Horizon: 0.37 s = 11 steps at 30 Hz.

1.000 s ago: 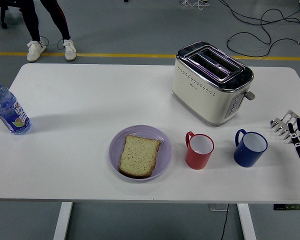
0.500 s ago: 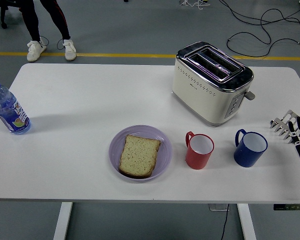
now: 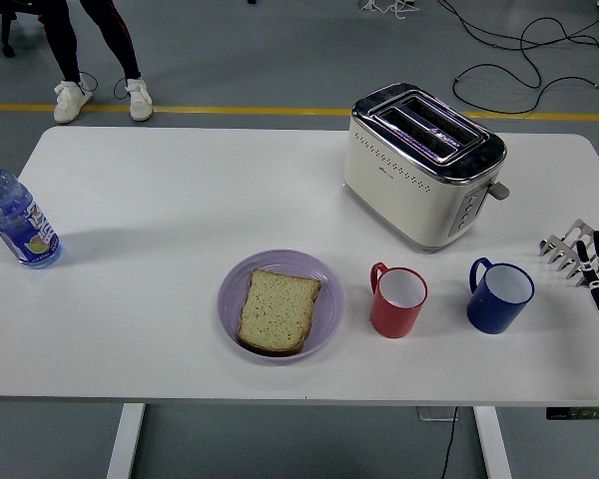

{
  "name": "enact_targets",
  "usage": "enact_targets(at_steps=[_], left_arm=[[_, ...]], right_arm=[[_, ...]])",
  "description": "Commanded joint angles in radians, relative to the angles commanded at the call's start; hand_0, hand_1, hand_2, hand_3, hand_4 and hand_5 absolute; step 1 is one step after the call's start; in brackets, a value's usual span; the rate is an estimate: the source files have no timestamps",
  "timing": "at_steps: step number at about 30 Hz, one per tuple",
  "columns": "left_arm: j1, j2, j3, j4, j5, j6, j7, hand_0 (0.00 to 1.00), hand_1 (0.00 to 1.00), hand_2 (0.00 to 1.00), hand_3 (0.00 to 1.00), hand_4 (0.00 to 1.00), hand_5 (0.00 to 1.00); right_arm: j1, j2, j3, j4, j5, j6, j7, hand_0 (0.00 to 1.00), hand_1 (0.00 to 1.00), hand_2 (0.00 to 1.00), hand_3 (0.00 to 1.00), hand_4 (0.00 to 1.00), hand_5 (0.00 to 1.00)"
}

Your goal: Pick up the cup,pour liquid into bread,place the cup on the desk

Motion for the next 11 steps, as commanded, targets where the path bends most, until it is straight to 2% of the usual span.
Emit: enact_targets(at_steps=[11], left_arm=[[-0.008, 0.000, -0.007, 0.000, 0.004, 0.000, 0.001, 0.676, 0.712, 0.739, 0.666, 0.422, 0.929]], right_arm=[[0.006, 0.004, 0.006, 0.001, -0.001, -0.003, -0.001, 0.700, 0.649, 0.669, 0.614, 0.493, 0.302]])
